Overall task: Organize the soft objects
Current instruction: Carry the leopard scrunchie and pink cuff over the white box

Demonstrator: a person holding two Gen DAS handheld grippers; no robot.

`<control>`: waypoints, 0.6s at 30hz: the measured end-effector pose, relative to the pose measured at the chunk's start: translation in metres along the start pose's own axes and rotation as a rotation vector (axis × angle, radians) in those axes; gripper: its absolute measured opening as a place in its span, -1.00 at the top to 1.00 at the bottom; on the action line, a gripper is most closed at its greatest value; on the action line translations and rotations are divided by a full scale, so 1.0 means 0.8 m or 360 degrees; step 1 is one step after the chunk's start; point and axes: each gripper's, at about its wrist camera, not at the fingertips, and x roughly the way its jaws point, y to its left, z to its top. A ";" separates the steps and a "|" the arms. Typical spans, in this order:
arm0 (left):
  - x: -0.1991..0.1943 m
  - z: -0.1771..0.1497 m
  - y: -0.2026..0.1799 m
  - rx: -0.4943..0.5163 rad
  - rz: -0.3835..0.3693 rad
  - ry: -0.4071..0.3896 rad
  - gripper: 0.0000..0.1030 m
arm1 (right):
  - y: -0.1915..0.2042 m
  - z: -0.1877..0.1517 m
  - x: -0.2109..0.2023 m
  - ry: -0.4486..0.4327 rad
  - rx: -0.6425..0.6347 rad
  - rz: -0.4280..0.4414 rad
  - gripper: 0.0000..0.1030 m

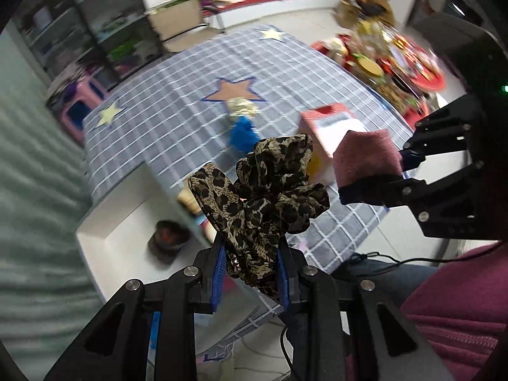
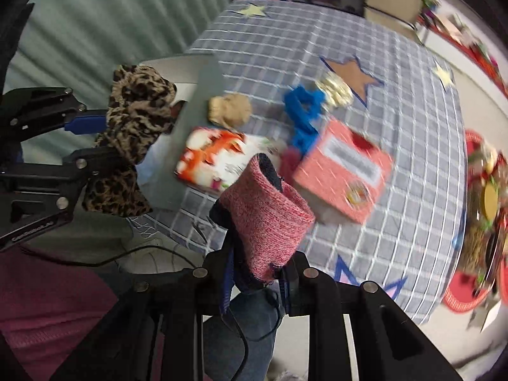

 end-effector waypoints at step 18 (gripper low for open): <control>-0.014 -0.087 0.108 -0.0629 0.0248 -0.0056 0.42 | 0.111 0.109 0.016 0.0000 -0.0448 0.0042 0.52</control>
